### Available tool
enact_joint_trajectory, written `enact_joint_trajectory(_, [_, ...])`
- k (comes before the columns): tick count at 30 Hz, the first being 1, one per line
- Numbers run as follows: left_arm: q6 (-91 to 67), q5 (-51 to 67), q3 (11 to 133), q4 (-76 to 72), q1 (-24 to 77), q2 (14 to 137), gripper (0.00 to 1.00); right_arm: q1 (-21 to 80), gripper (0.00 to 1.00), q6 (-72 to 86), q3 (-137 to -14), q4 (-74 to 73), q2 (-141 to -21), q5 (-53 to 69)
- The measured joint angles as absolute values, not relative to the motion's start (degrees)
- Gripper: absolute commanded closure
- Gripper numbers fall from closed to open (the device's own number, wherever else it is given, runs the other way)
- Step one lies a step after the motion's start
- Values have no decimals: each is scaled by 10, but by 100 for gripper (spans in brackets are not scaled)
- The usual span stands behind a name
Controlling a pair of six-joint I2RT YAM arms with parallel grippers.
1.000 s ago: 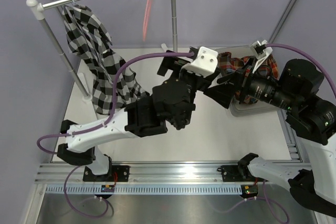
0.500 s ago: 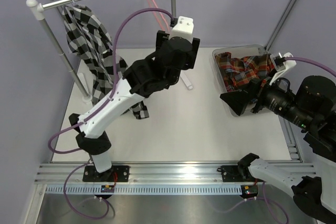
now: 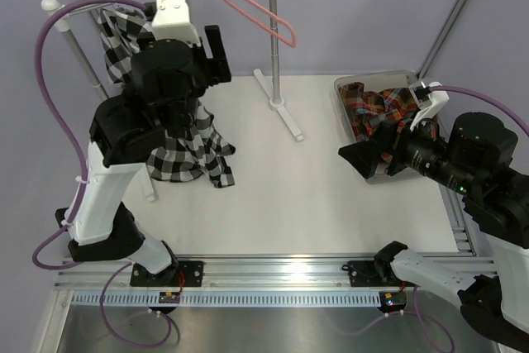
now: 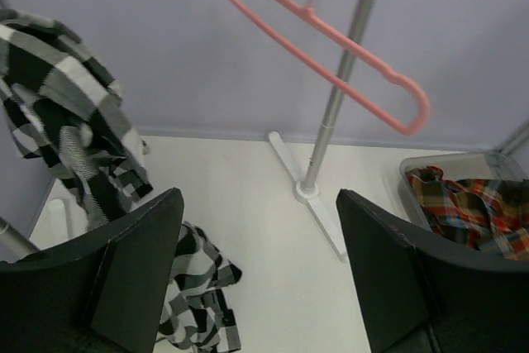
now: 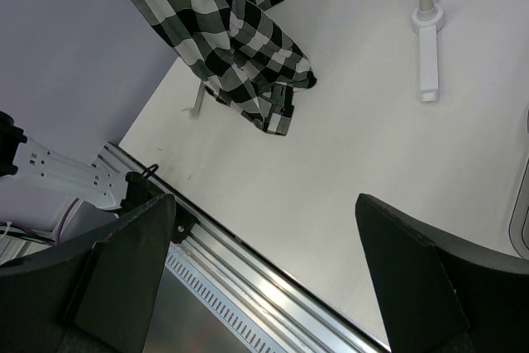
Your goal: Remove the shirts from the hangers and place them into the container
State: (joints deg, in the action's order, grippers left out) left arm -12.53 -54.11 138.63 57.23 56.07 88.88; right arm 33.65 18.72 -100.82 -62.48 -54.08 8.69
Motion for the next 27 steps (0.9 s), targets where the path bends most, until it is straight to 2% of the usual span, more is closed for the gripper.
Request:
enact_joint_trajectory(4, [-135, -521, 1368, 589, 502, 872, 19, 336, 1, 190, -1013, -625, -543, 88])
enact_joint_trajectory(27, [-151, -414, 1315, 604, 338, 875, 19, 336, 1, 199, -1042, -649, -536, 102])
